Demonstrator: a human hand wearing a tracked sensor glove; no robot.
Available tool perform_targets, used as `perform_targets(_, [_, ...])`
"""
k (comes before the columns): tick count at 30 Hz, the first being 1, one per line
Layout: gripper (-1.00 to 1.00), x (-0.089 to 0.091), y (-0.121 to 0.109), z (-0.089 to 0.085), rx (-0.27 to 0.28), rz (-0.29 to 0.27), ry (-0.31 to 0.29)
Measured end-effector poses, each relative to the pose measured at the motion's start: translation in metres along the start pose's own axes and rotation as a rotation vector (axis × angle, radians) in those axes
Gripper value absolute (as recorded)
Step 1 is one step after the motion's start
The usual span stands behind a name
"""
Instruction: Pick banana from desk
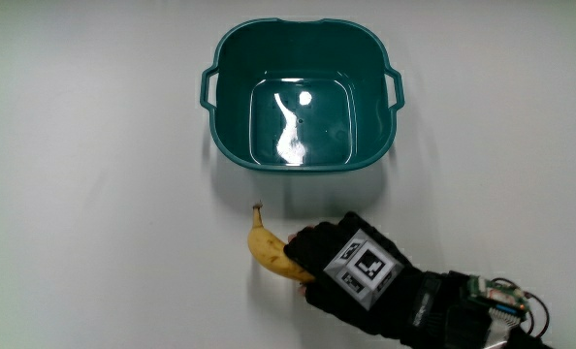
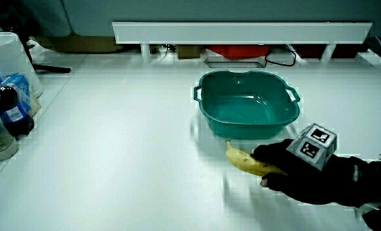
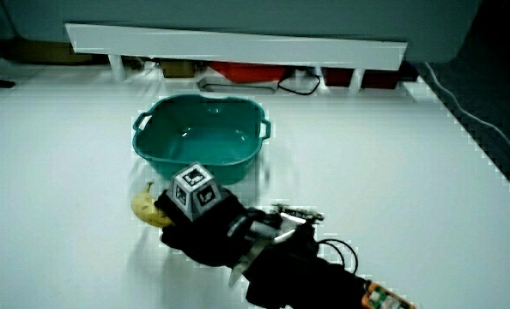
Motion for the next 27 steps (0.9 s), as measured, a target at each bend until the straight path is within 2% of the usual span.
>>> perform_targets(1, [0.00, -0.0001, 0.0007, -0.0016, -0.017, -0.001, 0.007])
perform_targets(4, [0.00, -0.0008, 0.0022, -0.0058, -0.011, 0.001, 0.013])
perform_targets(5, [0.00, -0.0009, 0.0024, -0.0074, 0.016, 0.002, -0.009])
perform_targets(6, [0.00, -0.0012, 0.0021, -0.0075, -0.004, -0.008, -0.015])
perform_targets(7, [0.05, -0.0015, 0.0018, -0.0080, 0.010, -0.013, -0.011])
perform_targets(8, [0.10, -0.0010, 0.0020, -0.0086, 0.027, -0.015, 0.053])
perform_targets(9, [0.14, -0.0002, 0.0022, -0.0103, 0.009, -0.027, 0.024])
perform_targets(14, [0.38, 0.0028, 0.0011, -0.0092, 0.042, -0.072, 0.121])
perform_targets(15, [0.43, 0.0029, 0.0003, -0.0103, 0.045, -0.081, 0.111])
perform_targets(16, [0.48, 0.0026, -0.0009, -0.0098, 0.072, -0.086, 0.114])
perform_targets(17, [0.52, 0.0026, -0.0010, -0.0102, 0.064, -0.089, 0.106])
perform_targets(18, [0.57, 0.0020, -0.0011, -0.0092, 0.093, -0.085, 0.113])
perform_targets(19, [0.62, 0.0016, -0.0007, -0.0090, 0.075, -0.087, 0.111])
perform_targets(20, [0.67, 0.0009, -0.0003, -0.0081, 0.086, -0.082, 0.093])
perform_targets(21, [0.71, 0.0003, 0.0001, -0.0073, 0.091, -0.080, 0.104])
perform_targets(23, [0.81, -0.0002, 0.0004, -0.0074, 0.090, -0.080, 0.058])
perform_targets(24, [0.86, -0.0006, 0.0006, -0.0070, 0.095, -0.076, 0.079])
perform_targets(26, [0.95, -0.0013, 0.0009, -0.0068, 0.108, -0.072, 0.065])
perform_targets(27, [1.00, -0.0016, 0.0008, -0.0063, 0.097, -0.070, 0.073])
